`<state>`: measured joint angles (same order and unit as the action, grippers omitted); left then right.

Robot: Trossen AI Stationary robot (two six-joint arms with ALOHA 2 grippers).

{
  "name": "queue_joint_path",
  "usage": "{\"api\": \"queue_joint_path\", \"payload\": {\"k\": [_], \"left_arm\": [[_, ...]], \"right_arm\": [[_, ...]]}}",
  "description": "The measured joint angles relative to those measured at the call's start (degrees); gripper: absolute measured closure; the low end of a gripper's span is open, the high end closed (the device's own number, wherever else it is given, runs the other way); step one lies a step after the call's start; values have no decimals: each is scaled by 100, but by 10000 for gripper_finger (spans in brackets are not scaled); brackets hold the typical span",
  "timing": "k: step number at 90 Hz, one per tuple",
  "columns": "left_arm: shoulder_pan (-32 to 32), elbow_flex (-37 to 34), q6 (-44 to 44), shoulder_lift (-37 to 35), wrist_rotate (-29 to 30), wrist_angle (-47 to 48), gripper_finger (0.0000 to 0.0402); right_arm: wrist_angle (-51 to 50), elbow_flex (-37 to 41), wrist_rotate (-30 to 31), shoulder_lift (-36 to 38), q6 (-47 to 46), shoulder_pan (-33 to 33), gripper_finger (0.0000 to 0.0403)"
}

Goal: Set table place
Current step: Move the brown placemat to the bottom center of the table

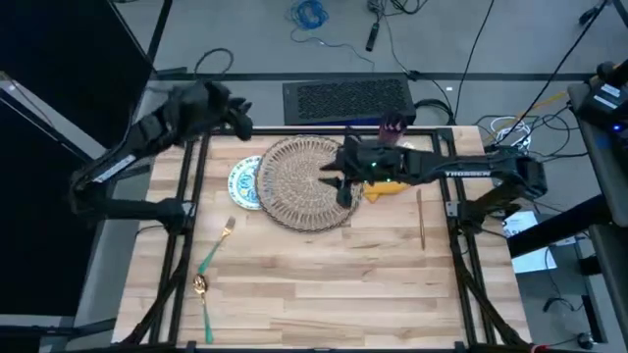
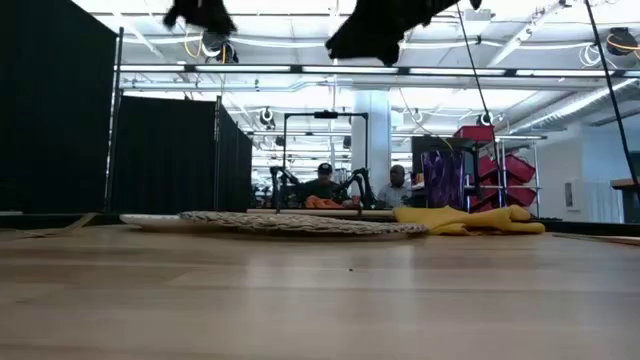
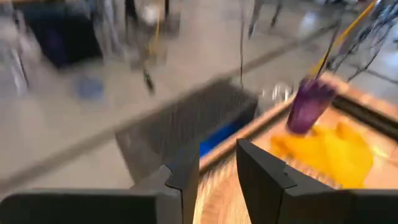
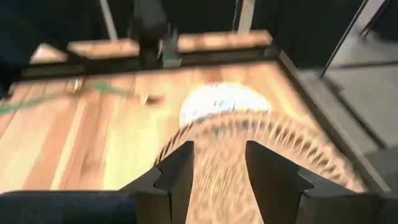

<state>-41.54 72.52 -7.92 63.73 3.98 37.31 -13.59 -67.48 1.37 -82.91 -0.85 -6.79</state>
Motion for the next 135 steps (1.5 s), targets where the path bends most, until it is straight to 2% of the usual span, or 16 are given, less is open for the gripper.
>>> {"api": "queue_joint_path", "payload": {"k": [12, 31, 46, 61, 75, 113, 135], "left_arm": [[-665, -165, -81, 648, -1342, -28, 314], [-970, -171, -12, 1981, -2015, -16, 314], [-1001, -176, 225, 2777, -2045, 145, 314], [-1009, -176, 251, 3300, -2084, 371, 314], [-1009, -178, 371, 3504, -2146, 482, 310], [-1178, -178, 289, 3703, -2239, 316, 218], [-1117, -178, 230, 4366, -2197, -104, 210]], "right_arm": [[-748, 0, 22, 53, -337, 260, 270], [-1012, 142, 184, 89, -880, 957, 270], [-1010, 311, 777, 89, -996, 1419, 270], [-992, 371, 809, 89, -1050, 1523, 270], [-979, 372, 813, 89, -1018, 1517, 270], [-912, 372, 811, 89, -965, 1515, 270], [-891, 374, 811, 89, -942, 1515, 270]]}}
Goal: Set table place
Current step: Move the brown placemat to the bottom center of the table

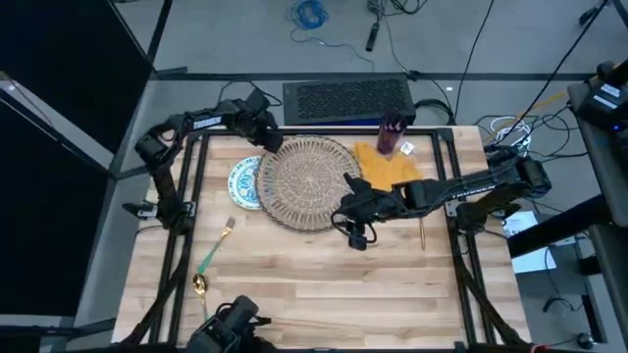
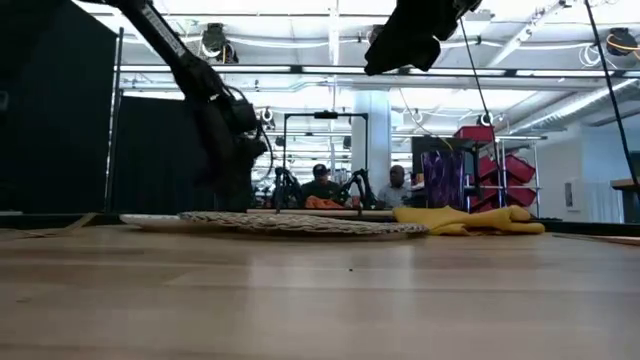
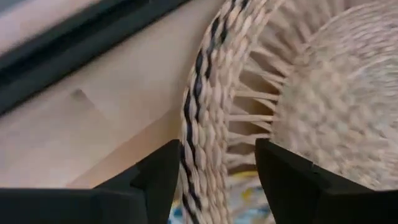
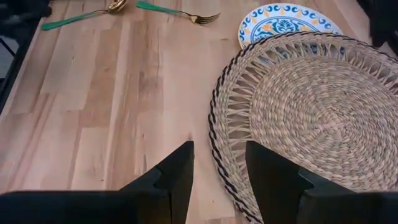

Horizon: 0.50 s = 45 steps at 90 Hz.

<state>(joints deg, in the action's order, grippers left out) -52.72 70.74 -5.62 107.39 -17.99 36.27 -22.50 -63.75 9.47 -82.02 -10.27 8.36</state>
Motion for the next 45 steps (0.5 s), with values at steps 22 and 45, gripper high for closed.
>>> {"api": "queue_joint_path", "payload": {"k": [22, 45], "left_arm": [[1, 0, 342, 243, 207, -109, 210], [20, 0, 314, 259, -680, -209, 210]], "right_arm": [[-2, 2, 0, 0, 74, -9, 270], [-2, 2, -1, 0, 130, -77, 270]]}}
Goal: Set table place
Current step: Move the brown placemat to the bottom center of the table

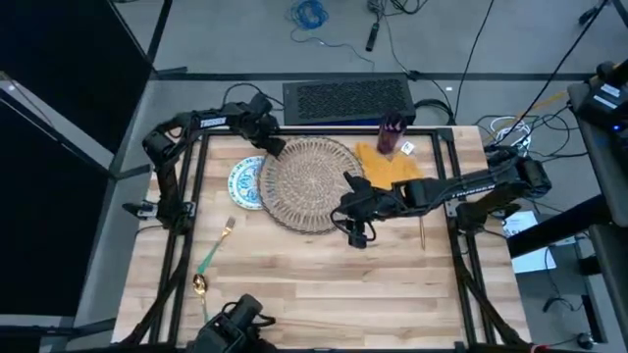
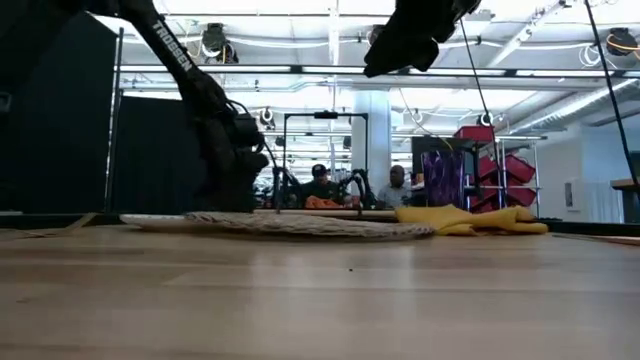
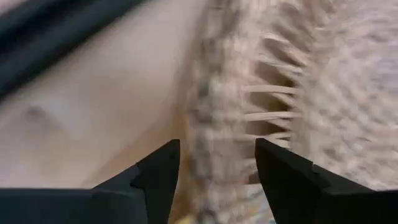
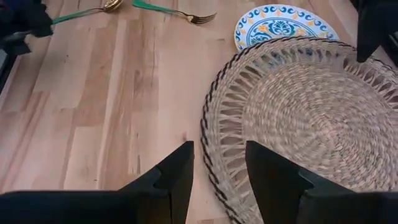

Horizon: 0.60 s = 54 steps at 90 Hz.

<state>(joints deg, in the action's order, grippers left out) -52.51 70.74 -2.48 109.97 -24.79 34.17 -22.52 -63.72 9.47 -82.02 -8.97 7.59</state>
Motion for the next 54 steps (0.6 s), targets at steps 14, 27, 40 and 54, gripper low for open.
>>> {"api": "queue_joint_path", "payload": {"k": [14, 27, 40, 54], "left_arm": [[87, 0, 4, 0, -202, 13, 210], [167, 0, 144, 0, -215, -15, 210], [210, 0, 320, 0, -217, -26, 250], [227, 0, 464, 0, -219, -29, 369]], "right_arm": [[0, 0, 0, 0, 2, -3, 270], [-1, 0, 1, 0, 2, -2, 270], [-4, 0, 1, 0, 2, -2, 270], [-4, 0, 1, 0, 2, -2, 270]]}}
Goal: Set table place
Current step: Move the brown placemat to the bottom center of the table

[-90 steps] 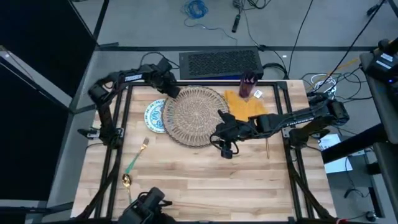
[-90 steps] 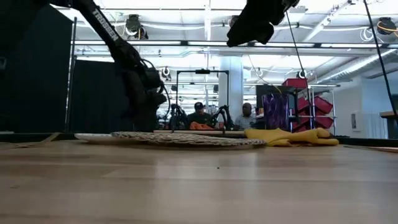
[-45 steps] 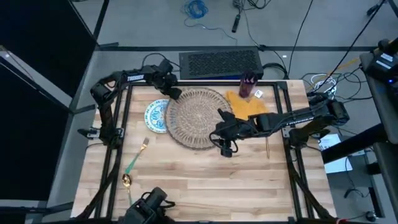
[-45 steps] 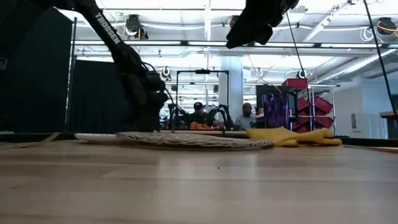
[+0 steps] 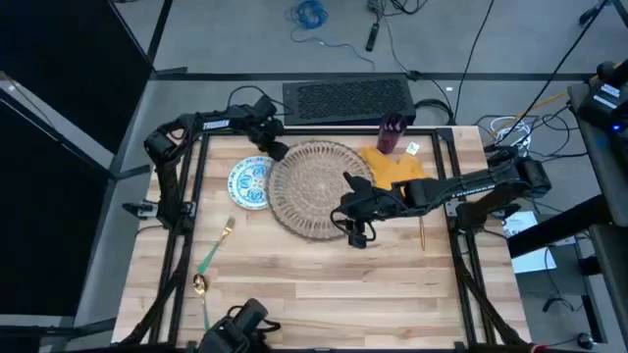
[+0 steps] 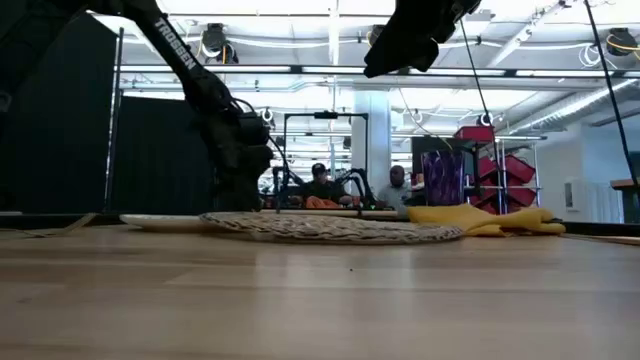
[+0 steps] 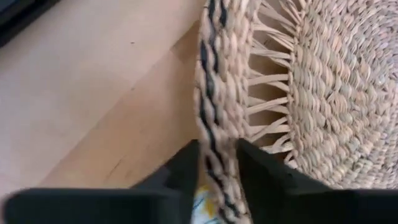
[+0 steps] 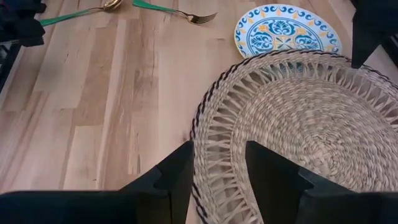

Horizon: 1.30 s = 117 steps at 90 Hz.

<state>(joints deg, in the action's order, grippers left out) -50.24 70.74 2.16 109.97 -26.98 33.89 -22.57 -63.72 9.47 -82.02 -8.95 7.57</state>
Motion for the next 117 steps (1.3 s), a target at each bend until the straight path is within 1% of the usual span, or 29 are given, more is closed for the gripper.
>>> {"api": "queue_joint_path", "payload": {"k": [4, 14, 29, 34, 39, 53, 61, 66, 74, 88, 100, 111, 114, 117], "left_arm": [[-1, 0, -15, 0, -4, -7, 386], [-2, 0, 19, 0, -65, -13, 398], [-2, 77, 84, -59, -965, 60, 401], [30, 87, 145, -143, -1282, 215, 401], [112, 99, 176, -219, -1416, 311, 401], [518, 103, 505, -278, -1341, 1073, 401], [811, 103, 725, -278, -1315, 1503, 401], [1012, 103, 751, -278, -1218, 1669, 401], [1348, 103, 749, -281, -1040, 1886, 401], [1973, 101, 766, -323, -1014, 2293, 401], [2552, 98, 773, -321, -844, 2590, 401], [3033, 80, 858, -400, -495, 2616, 401], [3175, 59, 835, -471, -412, 2460, 401], [3320, 27, 693, -539, -293, 2101, 401]], "right_arm": [[0, 0, 4, 0, 0, 0, 270], [-36, 0, 184, 0, 0, 0, 270], [-177, 0, 552, 0, -66, -9, 270], [-233, 0, 589, 0, -74, -12, 271], [-251, 0, 590, 0, -80, -41, 271], [-286, 0, 606, -1, -213, -128, 270], [-329, 0, 765, -2, -324, -173, 270], [-380, 0, 877, -2, -406, -213, 270], [-514, 0, 891, -2, -589, -257, 270], [-1097, 0, 889, -2, -1151, -309, 270], [-1530, 33, 890, -24, -1505, -311, 270], [-1531, 398, 868, -22, -1670, -270, 271], [-1534, 549, 864, -22, -1749, -260, 271], [-1506, 684, 862, -22, -1845, -262, 271]]}}
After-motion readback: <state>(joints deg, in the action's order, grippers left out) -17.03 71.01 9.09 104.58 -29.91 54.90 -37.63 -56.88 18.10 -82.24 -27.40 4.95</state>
